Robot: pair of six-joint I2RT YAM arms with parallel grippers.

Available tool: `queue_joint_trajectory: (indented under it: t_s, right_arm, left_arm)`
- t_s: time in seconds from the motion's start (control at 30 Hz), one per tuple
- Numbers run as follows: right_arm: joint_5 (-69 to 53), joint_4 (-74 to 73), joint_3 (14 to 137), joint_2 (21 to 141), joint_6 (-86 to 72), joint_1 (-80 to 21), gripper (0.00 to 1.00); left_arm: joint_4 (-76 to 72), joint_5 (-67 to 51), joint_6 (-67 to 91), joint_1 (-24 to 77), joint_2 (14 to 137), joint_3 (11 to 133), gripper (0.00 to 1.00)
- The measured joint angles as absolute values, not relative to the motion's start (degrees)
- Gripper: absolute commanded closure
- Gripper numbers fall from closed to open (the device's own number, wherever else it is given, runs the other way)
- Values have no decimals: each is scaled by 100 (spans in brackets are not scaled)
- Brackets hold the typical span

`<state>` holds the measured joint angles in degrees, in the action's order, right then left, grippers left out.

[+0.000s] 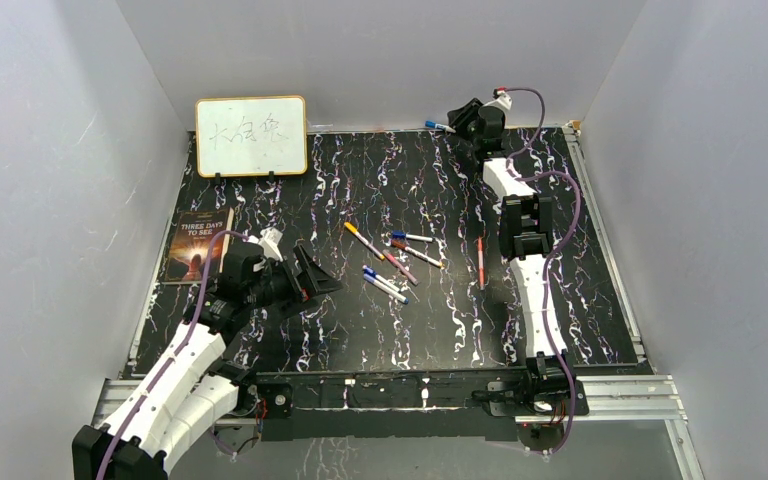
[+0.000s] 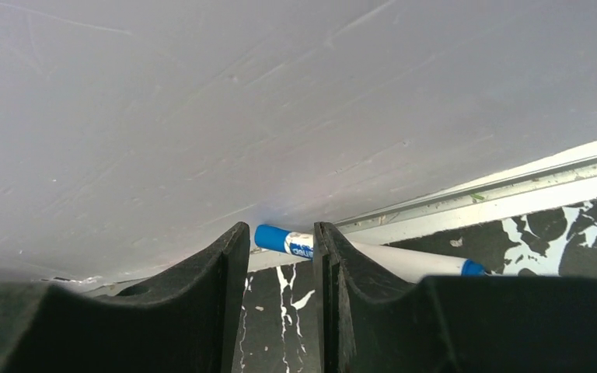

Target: Open the pen caps

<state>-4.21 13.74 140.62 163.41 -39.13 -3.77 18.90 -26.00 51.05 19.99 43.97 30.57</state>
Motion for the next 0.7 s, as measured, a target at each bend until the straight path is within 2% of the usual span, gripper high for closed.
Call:
queue_joint_trajectory:
  t_s: [0.7]
  right_arm:
    - [-185, 1347, 14315, 16518, -3605, -390, 68]
  left_arm:
    - [1673, -2644, 5100, 1999, 4486, 2936, 1]
